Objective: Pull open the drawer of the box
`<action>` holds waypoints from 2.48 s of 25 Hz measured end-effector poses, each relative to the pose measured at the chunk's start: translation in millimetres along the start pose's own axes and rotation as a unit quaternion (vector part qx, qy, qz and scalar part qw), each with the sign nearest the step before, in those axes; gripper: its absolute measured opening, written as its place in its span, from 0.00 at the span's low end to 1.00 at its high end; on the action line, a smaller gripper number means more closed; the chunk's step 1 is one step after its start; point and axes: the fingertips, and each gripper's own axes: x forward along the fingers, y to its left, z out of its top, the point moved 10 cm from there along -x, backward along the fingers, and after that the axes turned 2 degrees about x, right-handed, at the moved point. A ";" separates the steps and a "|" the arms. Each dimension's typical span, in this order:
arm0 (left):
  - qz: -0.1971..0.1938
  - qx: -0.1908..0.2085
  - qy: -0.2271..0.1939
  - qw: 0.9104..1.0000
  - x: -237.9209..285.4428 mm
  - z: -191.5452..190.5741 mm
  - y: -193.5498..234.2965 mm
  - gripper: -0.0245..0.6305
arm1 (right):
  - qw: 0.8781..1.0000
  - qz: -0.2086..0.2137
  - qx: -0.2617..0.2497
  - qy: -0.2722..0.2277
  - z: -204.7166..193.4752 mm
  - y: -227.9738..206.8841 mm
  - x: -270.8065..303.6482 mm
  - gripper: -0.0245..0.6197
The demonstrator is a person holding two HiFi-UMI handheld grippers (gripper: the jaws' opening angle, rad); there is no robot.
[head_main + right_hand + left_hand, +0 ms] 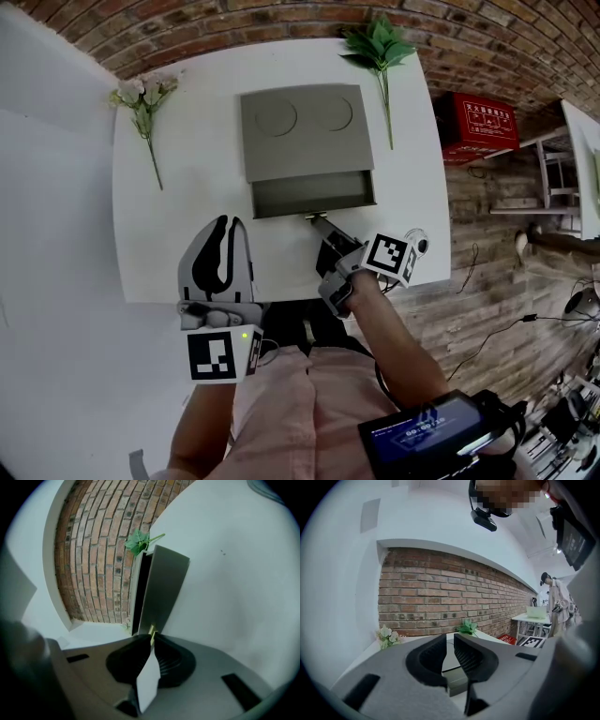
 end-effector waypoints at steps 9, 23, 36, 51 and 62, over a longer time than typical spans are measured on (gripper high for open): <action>0.003 0.002 -0.004 1.000 -7.2 2.2 -6.2 0.11 | 1.000 -0.001 0.000 0.001 -5.0 -2.4 -5.9 0.09; 0.003 0.002 -0.006 1.000 -15.2 1.6 -9.2 0.11 | 1.000 -0.004 0.002 0.001 -13.9 -5.3 -13.2 0.09; 0.003 0.004 -0.006 1.000 -18.9 2.7 -16.8 0.11 | 1.000 -0.008 0.007 0.007 -20.5 -10.0 -19.8 0.09; 0.000 0.005 -0.009 1.000 -18.8 2.3 -20.5 0.11 | 1.000 -0.011 0.008 0.008 -23.8 -14.1 -22.7 0.09; 0.001 0.005 -0.011 1.000 -22.9 3.2 -27.0 0.11 | 1.000 -0.012 0.009 0.011 -26.2 -17.1 -29.3 0.09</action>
